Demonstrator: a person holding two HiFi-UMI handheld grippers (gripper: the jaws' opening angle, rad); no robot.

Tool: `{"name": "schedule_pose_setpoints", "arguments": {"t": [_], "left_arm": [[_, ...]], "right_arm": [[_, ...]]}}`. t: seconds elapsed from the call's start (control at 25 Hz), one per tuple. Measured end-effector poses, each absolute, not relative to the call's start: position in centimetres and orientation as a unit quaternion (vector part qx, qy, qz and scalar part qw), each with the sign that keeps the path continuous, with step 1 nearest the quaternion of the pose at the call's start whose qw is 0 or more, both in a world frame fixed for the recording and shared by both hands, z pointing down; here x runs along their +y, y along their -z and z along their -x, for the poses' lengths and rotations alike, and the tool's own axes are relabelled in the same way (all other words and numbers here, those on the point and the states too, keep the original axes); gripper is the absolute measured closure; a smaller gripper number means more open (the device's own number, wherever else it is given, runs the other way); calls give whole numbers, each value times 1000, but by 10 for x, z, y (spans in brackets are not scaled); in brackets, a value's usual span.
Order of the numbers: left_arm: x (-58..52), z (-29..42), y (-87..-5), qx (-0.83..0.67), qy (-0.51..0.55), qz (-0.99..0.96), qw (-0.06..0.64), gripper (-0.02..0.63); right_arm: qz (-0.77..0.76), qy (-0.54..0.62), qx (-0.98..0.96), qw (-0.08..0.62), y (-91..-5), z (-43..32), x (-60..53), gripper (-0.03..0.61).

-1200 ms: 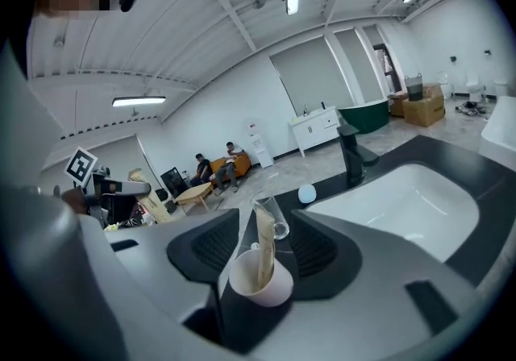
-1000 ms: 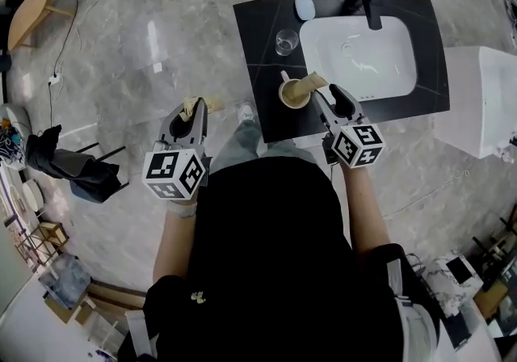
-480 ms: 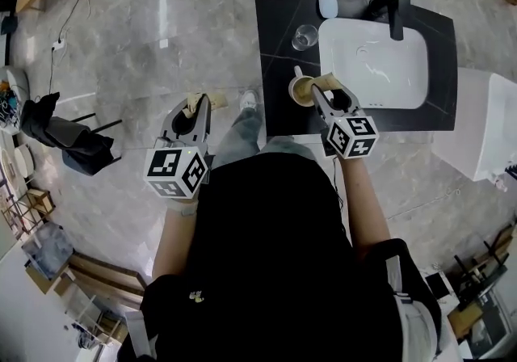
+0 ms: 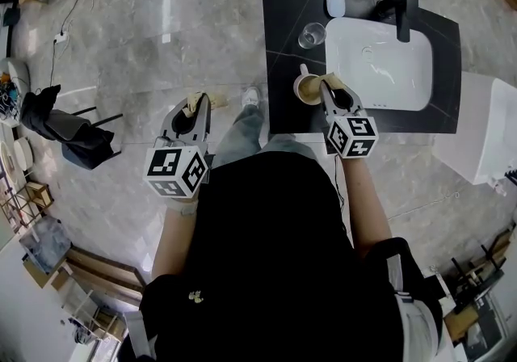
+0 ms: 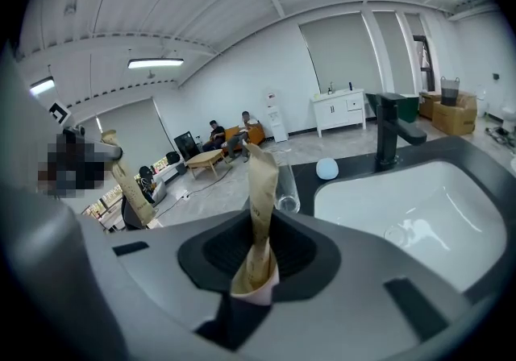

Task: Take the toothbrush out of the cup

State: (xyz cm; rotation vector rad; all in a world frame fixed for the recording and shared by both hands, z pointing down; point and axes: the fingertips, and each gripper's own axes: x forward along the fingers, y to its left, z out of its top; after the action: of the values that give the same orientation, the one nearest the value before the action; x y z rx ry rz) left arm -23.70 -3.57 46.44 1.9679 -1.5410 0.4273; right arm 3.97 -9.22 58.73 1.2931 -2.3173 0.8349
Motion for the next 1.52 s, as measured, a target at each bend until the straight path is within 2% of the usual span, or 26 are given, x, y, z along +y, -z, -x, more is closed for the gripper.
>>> {"name": "schedule_pose_setpoints", "arguments": {"t": [0.56,1.52], "left_arm": [[-44,236,-457,-562,-151,-762,284,568],[-97,179,-428,-460,-113,-845,249,568]], "right_arm": [[-475,-280,-818,166,-562,-39,-86,508],[-585,-237,-772,79,-427,-93,-78,511]]}}
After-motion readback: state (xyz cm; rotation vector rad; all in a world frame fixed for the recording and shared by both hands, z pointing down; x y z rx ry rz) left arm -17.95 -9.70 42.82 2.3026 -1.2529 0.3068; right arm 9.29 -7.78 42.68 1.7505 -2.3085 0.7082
